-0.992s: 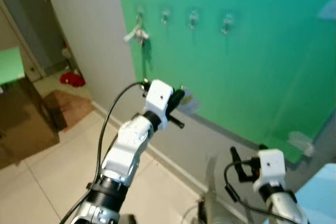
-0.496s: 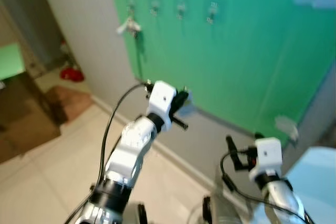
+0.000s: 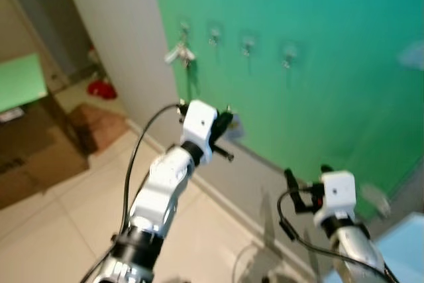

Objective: Hang keys on a hook

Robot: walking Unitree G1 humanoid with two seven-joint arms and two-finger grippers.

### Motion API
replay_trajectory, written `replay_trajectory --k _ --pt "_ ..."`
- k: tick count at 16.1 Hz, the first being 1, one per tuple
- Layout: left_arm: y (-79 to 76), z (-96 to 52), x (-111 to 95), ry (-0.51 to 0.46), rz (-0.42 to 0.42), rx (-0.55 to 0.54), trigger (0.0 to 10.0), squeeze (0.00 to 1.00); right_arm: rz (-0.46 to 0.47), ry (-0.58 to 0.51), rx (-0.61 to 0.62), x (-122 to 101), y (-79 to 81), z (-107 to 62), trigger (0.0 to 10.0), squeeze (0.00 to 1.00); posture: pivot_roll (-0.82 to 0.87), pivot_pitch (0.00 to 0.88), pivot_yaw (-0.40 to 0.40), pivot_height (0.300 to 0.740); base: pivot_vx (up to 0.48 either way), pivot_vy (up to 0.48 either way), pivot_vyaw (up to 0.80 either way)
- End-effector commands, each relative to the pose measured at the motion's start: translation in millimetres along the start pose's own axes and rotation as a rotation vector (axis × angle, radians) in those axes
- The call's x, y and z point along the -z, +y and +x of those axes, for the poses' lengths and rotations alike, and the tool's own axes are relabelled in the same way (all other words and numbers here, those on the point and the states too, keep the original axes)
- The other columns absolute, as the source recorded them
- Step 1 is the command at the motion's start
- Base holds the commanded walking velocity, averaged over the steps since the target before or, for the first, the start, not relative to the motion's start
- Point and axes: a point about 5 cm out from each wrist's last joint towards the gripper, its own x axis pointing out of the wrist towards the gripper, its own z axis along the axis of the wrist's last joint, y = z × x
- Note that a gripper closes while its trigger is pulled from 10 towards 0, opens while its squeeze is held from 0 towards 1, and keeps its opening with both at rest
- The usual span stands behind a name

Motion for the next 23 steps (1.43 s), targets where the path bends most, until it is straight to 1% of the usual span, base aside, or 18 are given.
replay_trajectory --k 1,3,10,12,14,16,18,23 --pt "1.8 -1.0 -5.3 -0.017 0.012 0.014 0.0 0.00 -0.005 -0.004 -0.003 -3.8 1.8 1.2 10.0 0.00 -0.11 0.000 0.071 0.740 0.000 0.000 0.00" --pt "0.5 -0.9 -5.6 -0.010 0.022 0.031 0.0 0.00 -0.003 0.002 -0.004 -3.2 2.0 1.0 10.0 0.00 -0.11 0.000 0.072 0.740 0.000 0.000 0.00" --pt "1.6 -1.0 -7.7 -0.003 0.051 0.036 0.0 0.00 -0.007 0.019 -0.007 1.1 0.6 1.9 10.0 0.00 -0.11 0.000 0.070 0.740 0.000 0.000 0.00" --pt "8.0 0.4 -13.7 -0.006 0.076 0.027 0.0 0.00 -0.006 0.013 0.001 2.6 0.2 2.8 10.0 0.00 -0.11 0.000 0.074 0.740 0.000 0.000 0.00" --pt "9.1 1.1 -15.6 -0.004 0.096 0.039 0.0 0.00 -0.006 0.015 -0.001 4.0 1.2 3.2 10.0 0.00 -0.10 0.000 0.075 0.740 0.000 0.000 0.00" --pt "6.4 8.8 -22.5 -0.005 0.143 0.092 0.0 0.00 -0.004 0.025 -0.009 8.0 4.0 4.1 10.0 0.00 -0.10 0.000 0.074 0.740 0.000 0.000 0.00" --pt "7.7 14.6 -27.0 0.003 0.170 0.114 0.0 0.00 -0.004 0.026 -0.014 9.1 5.0 5.4 10.0 0.00 -0.09 0.000 0.078 0.740 0.000 0.000 0.00" --pt "16.0 25.9 -29.0 0.037 0.198 0.157 0.0 0.00 -0.004 0.028 -0.007 13.5 4.2 6.3 10.0 0.00 -0.11 0.000 0.091 0.740 0.000 0.000 0.00"
